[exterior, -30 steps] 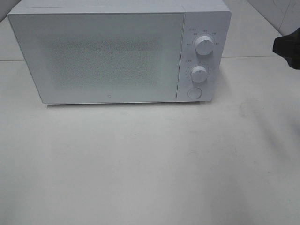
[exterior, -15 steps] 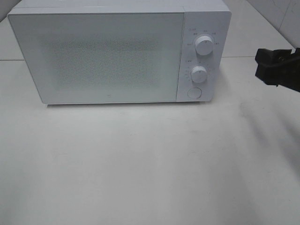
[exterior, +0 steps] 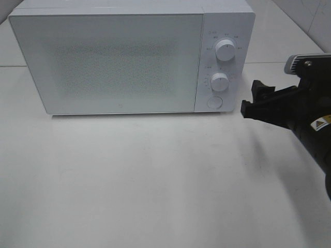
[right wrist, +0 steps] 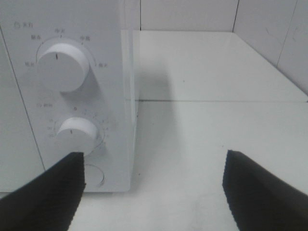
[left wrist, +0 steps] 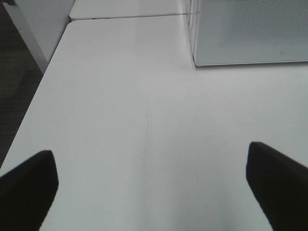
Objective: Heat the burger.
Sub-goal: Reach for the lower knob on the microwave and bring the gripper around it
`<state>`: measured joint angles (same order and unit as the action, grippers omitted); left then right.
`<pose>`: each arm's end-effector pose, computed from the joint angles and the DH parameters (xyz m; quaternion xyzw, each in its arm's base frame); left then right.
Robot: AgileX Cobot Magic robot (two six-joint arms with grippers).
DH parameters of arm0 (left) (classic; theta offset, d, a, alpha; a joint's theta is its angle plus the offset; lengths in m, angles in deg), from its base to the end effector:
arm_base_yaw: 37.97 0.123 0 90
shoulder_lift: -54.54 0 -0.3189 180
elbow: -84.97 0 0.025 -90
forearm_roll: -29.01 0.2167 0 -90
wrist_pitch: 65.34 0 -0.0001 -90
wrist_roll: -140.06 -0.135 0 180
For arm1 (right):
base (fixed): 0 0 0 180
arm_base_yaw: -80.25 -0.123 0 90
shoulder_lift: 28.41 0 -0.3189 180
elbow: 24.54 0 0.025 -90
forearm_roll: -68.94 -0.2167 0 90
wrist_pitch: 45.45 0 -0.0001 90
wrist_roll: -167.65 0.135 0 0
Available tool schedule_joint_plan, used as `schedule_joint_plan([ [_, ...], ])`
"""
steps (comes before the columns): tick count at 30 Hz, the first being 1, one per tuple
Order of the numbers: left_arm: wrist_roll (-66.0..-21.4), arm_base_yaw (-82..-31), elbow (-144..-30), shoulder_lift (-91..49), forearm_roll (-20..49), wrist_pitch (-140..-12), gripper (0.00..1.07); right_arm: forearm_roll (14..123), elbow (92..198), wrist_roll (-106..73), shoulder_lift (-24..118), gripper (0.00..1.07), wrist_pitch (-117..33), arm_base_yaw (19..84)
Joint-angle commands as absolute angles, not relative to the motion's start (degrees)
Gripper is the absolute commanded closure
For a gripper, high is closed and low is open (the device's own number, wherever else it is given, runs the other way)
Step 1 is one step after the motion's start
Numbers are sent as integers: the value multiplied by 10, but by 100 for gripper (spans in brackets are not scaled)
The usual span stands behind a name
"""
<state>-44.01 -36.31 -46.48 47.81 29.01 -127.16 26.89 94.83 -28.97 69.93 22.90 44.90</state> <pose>-0.0327 -0.0009 0.2428 0.0179 0.8529 0.0261 0.5211 0.2543 0.0774 0.2321 0.0047 0.7405 -0.0352 0.6711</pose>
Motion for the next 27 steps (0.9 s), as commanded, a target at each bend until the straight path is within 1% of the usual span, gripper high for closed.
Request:
schedule_joint_plan([
  [1, -437, -361, -464, 488, 286, -1266, 6, 233, 970, -288, 729, 29, 273, 412],
  [2, -437, -361, -464, 488, 286, -1266, 6, 228, 984, -282, 749, 29, 285, 400],
  [6, -437, -361, -464, 488, 286, -1266, 6, 228, 1003, -265, 776, 29, 299, 390],
  [11, -437, -361, -464, 488, 286, -1266, 6, 228, 1032, -252, 801, 31, 298, 388],
  [15, -437, -361, -464, 488, 286, -1266, 6, 228, 1078, -255, 833, 31, 301, 388],
  [19, -437, -361, -464, 488, 286, -1266, 6, 224, 1120, -256, 872, 31, 305, 392],
  [25, -437, -361, -464, 488, 286, -1266, 6, 219, 1147, -256, 897, 31, 312, 400],
  [27, -437, -361, -464, 488, 286, -1266, 6, 220, 1172, -256, 919, 31, 310, 416],
])
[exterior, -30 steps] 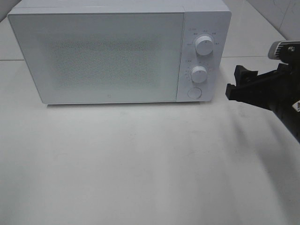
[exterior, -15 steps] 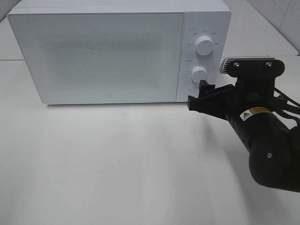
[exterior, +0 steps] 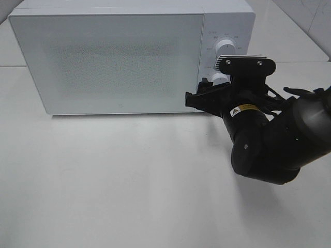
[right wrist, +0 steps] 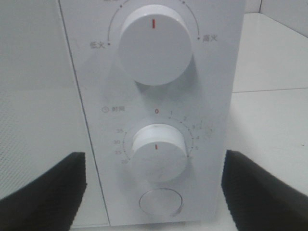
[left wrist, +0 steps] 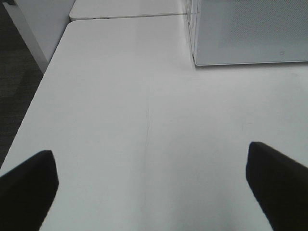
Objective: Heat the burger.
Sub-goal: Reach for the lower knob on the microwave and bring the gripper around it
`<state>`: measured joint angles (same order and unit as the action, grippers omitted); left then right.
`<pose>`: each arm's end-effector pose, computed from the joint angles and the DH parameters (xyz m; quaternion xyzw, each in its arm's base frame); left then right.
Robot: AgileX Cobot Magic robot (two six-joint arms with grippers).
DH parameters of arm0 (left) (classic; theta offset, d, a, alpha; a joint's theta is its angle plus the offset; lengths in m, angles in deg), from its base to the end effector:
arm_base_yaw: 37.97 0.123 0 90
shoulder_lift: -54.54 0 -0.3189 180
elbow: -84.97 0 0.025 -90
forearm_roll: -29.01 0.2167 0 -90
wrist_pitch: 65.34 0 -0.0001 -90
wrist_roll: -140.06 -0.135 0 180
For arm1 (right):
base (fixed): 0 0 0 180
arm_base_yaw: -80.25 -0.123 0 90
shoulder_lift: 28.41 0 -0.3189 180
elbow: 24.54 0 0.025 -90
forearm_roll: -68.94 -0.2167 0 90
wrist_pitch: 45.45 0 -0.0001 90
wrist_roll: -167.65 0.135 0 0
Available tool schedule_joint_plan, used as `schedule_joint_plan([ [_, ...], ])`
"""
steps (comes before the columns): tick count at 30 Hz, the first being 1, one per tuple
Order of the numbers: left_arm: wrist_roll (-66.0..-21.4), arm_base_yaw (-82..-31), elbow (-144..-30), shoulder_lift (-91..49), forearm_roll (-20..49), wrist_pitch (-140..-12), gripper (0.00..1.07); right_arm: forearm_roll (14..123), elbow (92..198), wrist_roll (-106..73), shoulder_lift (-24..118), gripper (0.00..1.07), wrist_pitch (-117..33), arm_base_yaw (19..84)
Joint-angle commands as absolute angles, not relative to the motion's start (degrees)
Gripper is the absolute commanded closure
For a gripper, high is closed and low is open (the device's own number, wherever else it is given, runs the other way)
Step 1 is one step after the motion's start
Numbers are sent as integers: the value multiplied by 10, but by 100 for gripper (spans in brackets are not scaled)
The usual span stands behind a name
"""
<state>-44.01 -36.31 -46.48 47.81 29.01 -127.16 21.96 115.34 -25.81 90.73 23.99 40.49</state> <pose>-0.0327 -0.0009 0.2428 0.0179 0.8529 0.0261 0.5211 0.3303 0.1547 0.1938 0.0346 0.7416 -0.0123 0.6699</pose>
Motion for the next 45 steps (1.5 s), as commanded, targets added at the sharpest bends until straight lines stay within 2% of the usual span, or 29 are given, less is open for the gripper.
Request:
schedule_joint_plan([
  [1, -437, -361, -464, 488, 286, -1266, 6, 220, 1172, -256, 919, 31, 310, 416],
  [14, -437, -361, -464, 488, 286, -1266, 6, 210, 1239, -280, 977, 31, 313, 440],
  [35, -437, -361, -464, 488, 286, -1266, 6, 201, 1247, -282, 978, 31, 346, 440],
  [43, -437, -361, -464, 488, 286, -1266, 6, 202, 1247, -282, 978, 44, 346, 440],
  [45, -437, -361, -464, 488, 286, -1266, 6, 202, 1247, -282, 978, 58, 345, 440],
])
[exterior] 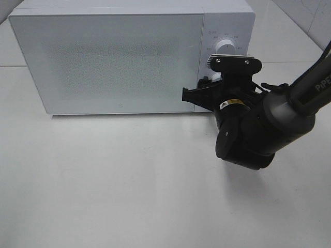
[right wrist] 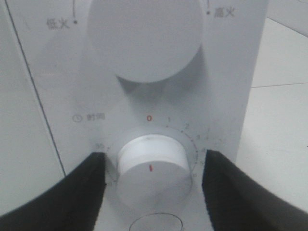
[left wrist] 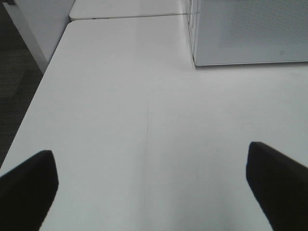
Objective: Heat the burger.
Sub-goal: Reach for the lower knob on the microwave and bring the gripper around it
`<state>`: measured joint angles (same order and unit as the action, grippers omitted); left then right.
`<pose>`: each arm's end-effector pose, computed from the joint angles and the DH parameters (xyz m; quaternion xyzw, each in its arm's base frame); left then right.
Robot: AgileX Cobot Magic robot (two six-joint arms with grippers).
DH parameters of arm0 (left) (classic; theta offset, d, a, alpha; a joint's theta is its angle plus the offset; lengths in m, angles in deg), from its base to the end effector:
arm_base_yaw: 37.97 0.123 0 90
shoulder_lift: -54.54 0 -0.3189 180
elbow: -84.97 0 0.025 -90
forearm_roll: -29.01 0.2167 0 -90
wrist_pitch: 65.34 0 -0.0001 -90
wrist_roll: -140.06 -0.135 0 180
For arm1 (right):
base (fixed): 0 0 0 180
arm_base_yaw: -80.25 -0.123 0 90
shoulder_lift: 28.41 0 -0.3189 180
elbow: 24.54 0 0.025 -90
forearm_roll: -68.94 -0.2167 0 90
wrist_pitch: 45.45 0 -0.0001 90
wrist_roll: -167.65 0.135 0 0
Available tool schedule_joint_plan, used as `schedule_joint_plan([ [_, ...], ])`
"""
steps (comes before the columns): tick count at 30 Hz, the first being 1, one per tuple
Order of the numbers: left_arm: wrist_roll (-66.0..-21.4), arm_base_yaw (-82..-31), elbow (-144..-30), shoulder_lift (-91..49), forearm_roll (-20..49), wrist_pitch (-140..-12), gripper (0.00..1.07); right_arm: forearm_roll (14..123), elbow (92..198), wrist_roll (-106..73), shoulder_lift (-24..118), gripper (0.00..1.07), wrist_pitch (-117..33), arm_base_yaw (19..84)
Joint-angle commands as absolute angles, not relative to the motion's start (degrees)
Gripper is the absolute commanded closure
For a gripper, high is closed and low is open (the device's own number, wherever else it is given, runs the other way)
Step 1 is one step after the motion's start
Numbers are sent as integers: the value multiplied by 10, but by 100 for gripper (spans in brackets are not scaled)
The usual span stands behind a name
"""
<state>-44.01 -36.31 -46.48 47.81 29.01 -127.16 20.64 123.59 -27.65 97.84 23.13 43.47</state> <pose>-0.0327 -0.0009 0.2428 0.0179 0.8529 0.0261 0.5211 0.3673 0.1575 0.1737 0.0554 0.7423 -0.0386 0.6667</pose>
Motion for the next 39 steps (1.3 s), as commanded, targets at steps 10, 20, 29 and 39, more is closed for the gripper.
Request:
schedule_joint_plan([
  [10, -437, -361, -464, 488, 286, -1266, 6, 216, 1247, -287, 978, 100, 344, 440],
  [20, -437, -361, -465, 487, 286, -1266, 6, 218, 1247, -289, 978, 101, 343, 440],
  [29, -437, -361, -465, 487, 286, -1266, 6, 240, 1247, -269, 978, 101, 344, 440],
  [39, -437, -361, -465, 487, 286, -1266, 6, 322, 1244, -162, 978, 100, 348, 440],
])
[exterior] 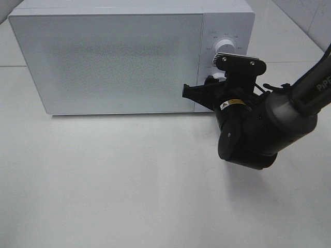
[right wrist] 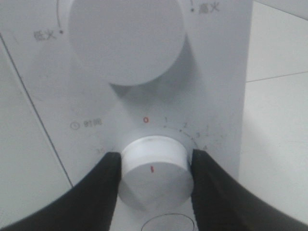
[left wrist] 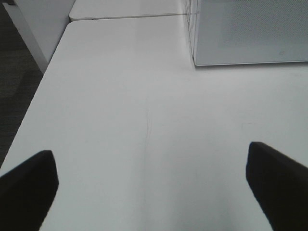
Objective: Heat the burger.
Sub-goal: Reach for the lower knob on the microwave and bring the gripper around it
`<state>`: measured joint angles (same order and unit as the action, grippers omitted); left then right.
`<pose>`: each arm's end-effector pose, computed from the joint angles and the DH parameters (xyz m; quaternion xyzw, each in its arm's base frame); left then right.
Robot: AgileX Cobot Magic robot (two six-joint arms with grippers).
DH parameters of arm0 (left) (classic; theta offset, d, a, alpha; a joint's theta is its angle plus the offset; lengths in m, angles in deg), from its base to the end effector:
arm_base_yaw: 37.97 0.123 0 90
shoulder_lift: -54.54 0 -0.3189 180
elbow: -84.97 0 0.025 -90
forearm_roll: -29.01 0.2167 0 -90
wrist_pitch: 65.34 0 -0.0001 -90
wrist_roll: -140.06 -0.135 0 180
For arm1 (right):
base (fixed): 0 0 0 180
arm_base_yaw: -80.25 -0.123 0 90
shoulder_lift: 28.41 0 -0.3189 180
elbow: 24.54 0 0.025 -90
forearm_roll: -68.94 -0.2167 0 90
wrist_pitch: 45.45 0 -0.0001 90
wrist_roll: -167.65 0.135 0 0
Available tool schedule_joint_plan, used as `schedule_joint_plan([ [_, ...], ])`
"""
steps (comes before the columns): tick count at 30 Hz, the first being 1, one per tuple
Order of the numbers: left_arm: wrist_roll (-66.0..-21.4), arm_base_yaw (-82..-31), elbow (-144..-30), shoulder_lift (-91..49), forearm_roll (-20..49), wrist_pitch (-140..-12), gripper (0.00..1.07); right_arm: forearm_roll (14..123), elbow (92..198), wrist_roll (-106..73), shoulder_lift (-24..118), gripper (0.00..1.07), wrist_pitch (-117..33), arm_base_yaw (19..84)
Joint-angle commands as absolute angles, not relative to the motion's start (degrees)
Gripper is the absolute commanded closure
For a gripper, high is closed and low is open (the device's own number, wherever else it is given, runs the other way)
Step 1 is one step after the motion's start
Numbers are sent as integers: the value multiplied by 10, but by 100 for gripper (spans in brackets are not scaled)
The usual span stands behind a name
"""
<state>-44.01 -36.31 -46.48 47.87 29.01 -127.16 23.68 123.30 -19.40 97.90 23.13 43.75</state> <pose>-0.0328 -0.0010 0.2427 0.0179 0.8526 0.0261 0.5215 0.3682 0.1614 0.1741 0.0857 0.7364 0.0175 0.6709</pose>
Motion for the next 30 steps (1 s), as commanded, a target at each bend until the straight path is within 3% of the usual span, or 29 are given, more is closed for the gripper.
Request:
schedule_joint_plan([
  [1, -437, -361, -465, 487, 286, -1266, 6, 331, 1244, -151, 978, 100, 348, 440],
  [30, -437, -361, -465, 487, 286, -1266, 6, 409, 1244, 209, 978, 98, 349, 440],
])
